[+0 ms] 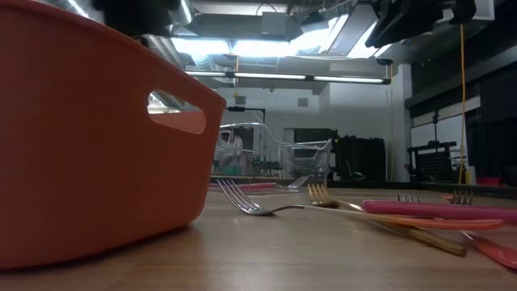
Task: Sort silverware by color (type)
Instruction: Put the pink fork into the transparent bin
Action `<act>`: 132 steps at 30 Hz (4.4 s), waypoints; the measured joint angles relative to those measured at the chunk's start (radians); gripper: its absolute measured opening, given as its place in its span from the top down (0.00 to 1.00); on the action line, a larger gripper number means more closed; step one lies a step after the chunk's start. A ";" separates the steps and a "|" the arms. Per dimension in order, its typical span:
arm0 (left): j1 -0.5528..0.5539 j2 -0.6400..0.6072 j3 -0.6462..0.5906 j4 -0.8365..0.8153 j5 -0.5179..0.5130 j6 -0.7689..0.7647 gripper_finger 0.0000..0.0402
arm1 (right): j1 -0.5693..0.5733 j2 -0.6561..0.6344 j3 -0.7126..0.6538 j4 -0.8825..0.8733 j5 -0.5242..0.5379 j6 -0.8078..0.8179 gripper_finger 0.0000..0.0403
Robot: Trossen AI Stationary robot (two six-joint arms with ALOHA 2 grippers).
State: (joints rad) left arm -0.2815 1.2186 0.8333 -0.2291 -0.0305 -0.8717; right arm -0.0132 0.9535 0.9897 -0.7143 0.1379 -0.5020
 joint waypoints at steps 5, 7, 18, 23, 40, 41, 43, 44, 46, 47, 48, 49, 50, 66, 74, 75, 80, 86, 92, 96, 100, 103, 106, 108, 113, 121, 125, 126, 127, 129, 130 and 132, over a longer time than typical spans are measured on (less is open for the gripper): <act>0.047 0.000 0.000 0.109 -0.085 0.163 0.88 | 0.000 0.000 0.000 -0.001 -0.024 0.029 0.74; 0.064 -0.001 0.000 0.155 -0.108 0.219 0.88 | 0.000 0.000 0.000 -0.001 -0.062 0.030 0.74; 0.137 0.000 0.000 0.219 -0.115 0.360 0.88 | 0.001 0.000 0.000 0.005 -0.194 0.236 0.74; 0.158 0.000 0.000 0.219 -0.116 0.380 0.88 | 0.001 0.000 0.000 0.006 -0.195 0.452 0.74; 0.168 0.000 0.000 0.214 -0.288 0.576 0.88 | 0.219 0.154 0.000 -0.001 -0.024 1.260 0.74; 0.168 0.000 0.000 0.214 -0.301 0.590 0.88 | 0.241 0.172 0.000 -0.003 -0.015 1.309 0.74; 0.168 0.000 0.000 0.214 -0.327 0.607 0.88 | 0.285 0.207 0.000 -0.015 -0.003 1.408 0.74; 0.168 0.000 0.000 0.214 -0.336 0.617 0.88 | 0.307 0.227 0.000 -0.025 0.000 1.457 0.74; 0.168 0.000 0.000 0.214 -0.350 0.631 0.88 | 0.348 0.267 0.000 -0.039 0.000 1.558 0.74; 0.168 0.000 0.000 0.214 -0.352 0.641 0.88 | 0.370 0.289 0.000 -0.051 0.000 1.605 0.74; 0.168 0.000 0.000 0.214 -0.352 0.647 0.88 | 0.389 0.310 0.000 -0.060 0.000 1.650 0.74; 0.168 0.000 0.000 0.214 -0.352 0.651 0.88 | 0.408 0.331 0.000 -0.061 0.000 1.692 0.74; 0.168 0.000 0.000 0.214 -0.352 0.657 0.88 | 0.426 0.351 0.000 -0.061 0.000 1.731 0.74; 0.168 0.000 0.000 0.214 -0.353 0.673 0.88 | 0.574 0.586 0.000 -0.068 -0.137 2.097 0.74; 0.168 0.000 0.000 0.214 -0.353 0.673 0.88 | 0.578 0.665 0.000 -0.007 -0.209 2.124 0.74; 0.168 0.000 0.000 0.214 -0.354 0.673 0.88 | 0.578 0.672 0.000 0.008 -0.209 2.124 0.74; 0.168 0.000 0.000 0.214 -0.354 0.673 0.88 | 0.578 0.715 0.000 0.049 -0.210 2.122 0.74; 0.168 0.000 0.000 0.214 -0.354 0.673 0.88 | 0.578 0.761 0.000 0.083 -0.210 2.122 0.74; 0.168 0.000 0.000 0.214 -0.354 0.673 0.88 | 0.582 0.771 0.000 0.089 -0.210 2.120 0.74; 0.168 0.000 0.000 0.214 -0.354 0.673 0.88 | 0.596 0.772 0.000 0.085 -0.198 2.120 0.74; 0.168 0.000 0.000 0.214 -0.354 0.673 0.88 | 0.599 0.785 0.000 0.086 -0.193 2.116 0.74; 0.168 0.000 0.000 0.214 -0.354 0.673 0.88 | 0.603 0.791 0.000 0.085 -0.188 2.096 0.74; 0.168 0.000 0.000 0.214 -0.354 0.673 0.88 | 0.603 0.792 0.000 0.079 -0.176 2.091 0.74; 0.168 0.000 0.000 0.215 -0.354 0.673 0.88 | 0.603 0.792 0.000 0.075 -0.175 2.090 0.74; 0.168 0.000 0.000 0.214 -0.354 0.671 0.88 | 0.603 0.792 0.000 0.073 -0.175 2.090 0.74; 0.168 0.000 0.000 0.214 -0.354 0.670 0.88 | 0.603 0.792 0.000 0.072 -0.163 2.076 0.74; 0.168 0.000 0.000 0.214 -0.354 0.670 0.88 | 0.603 0.792 0.000 0.071 -0.159 2.076 0.74; 0.168 0.000 0.000 0.214 -0.354 0.670 0.88 | 0.603 0.792 0.000 0.071 -0.158 2.076 0.75; 0.168 0.000 0.000 0.214 -0.354 0.670 0.88 | 0.603 0.792 0.000 0.071 -0.158 2.076 0.75; 0.168 0.000 0.000 0.214 -0.354 0.670 0.88 | 0.603 0.792 0.000 0.069 -0.157 2.076 0.78; 0.168 0.000 0.000 0.214 -0.354 0.670 0.88 | 0.603 0.792 0.000 0.068 -0.157 2.076 0.80; 0.168 0.000 0.000 0.214 -0.354 0.670 0.88 | 0.603 0.792 0.000 0.067 -0.157 2.076 0.85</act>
State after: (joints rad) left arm -0.1139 1.2190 0.8337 -0.0147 -0.3843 -0.2020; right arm 0.5896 1.7451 0.9897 -0.6471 -0.0193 1.5738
